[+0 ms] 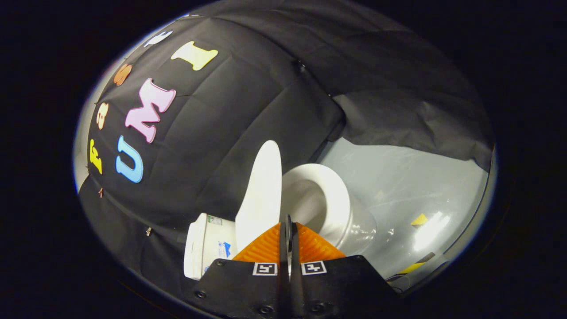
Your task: Open the toilet lid.
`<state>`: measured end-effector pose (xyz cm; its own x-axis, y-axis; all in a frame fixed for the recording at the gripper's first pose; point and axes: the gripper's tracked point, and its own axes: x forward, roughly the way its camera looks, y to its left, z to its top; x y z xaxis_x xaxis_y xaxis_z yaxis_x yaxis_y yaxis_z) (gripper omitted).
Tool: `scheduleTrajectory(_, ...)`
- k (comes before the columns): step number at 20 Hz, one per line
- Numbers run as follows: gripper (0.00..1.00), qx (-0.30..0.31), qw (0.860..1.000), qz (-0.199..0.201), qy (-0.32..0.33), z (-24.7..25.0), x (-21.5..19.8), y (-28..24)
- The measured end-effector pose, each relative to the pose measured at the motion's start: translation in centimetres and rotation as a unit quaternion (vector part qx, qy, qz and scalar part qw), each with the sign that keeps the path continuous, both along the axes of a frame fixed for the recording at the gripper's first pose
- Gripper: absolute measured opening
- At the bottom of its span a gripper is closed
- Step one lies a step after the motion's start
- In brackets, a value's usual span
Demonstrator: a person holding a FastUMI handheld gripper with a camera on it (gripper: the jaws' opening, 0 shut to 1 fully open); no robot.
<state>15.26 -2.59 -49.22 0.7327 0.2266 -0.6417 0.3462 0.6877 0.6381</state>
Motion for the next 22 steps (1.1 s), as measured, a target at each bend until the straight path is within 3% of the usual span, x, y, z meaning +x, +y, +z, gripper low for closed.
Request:
scheduleTrajectory(3,0.05,-0.021,0.999,0.027,-0.027,4.5,0.6,3.5)
scheduleTrajectory(8,0.06,-0.109,0.99,0.062,-0.065,10.8,1.6,9.3)
scheduleTrajectory(12,0.07,-0.183,0.978,0.065,-0.073,13.2,1.8,13.0)
scheduleTrajectory(16,0.07,-0.215,0.969,0.075,-0.091,15.7,1.7,16.7)
scheduleTrajectory(22,0.08,-0.291,0.943,0.098,-0.127,18.2,2.0,23.1)
